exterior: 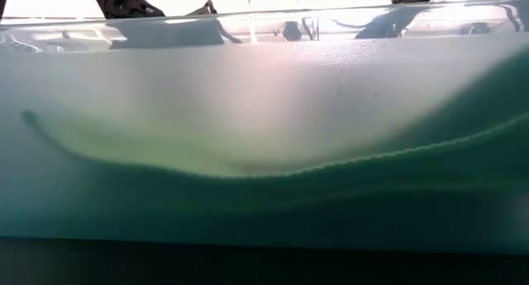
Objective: Fold microfiber towels
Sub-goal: Fold the blue microfiber cloth
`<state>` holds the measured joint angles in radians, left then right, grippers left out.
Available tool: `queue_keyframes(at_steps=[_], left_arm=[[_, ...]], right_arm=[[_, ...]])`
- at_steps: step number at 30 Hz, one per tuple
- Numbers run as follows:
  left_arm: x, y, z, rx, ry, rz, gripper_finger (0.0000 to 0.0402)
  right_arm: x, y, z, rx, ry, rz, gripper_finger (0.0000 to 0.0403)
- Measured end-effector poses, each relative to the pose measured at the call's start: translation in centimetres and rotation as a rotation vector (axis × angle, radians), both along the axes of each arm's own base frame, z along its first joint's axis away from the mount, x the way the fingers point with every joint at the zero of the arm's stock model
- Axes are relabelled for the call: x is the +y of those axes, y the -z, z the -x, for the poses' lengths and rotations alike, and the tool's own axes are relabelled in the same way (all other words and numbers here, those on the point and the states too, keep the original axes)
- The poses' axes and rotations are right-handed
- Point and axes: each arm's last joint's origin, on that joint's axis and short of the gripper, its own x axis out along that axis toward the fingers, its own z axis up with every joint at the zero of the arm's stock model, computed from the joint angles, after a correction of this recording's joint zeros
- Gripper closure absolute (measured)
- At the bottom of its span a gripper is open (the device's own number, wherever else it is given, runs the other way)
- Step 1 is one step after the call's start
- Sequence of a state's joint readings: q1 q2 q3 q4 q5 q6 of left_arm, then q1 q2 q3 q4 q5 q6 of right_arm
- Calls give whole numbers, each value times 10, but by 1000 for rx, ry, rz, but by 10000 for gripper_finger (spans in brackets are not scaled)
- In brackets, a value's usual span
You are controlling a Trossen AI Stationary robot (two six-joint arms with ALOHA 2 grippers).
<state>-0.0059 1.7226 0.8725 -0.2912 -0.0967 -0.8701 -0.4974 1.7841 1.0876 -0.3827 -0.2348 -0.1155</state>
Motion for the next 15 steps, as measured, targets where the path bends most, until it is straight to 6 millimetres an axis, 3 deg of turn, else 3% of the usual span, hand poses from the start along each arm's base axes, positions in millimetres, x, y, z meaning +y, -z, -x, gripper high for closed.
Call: queue_keyframes(at_steps=[3, 8, 11, 15], left_arm=[[3, -9, -9, -15, 50, -28, 398], [22, -42, -27, -24, 142, -126, 399], [42, -62, -34, -14, 196, -187, 398], [83, -84, -34, -13, 177, -219, 394]], right_arm=[[5, -15, 1, -40, -7, 17, 403], [10, -43, 7, -106, 64, 6, 403], [13, -51, 12, -113, 78, 1, 403], [17, -52, 15, -84, 131, -44, 403]])
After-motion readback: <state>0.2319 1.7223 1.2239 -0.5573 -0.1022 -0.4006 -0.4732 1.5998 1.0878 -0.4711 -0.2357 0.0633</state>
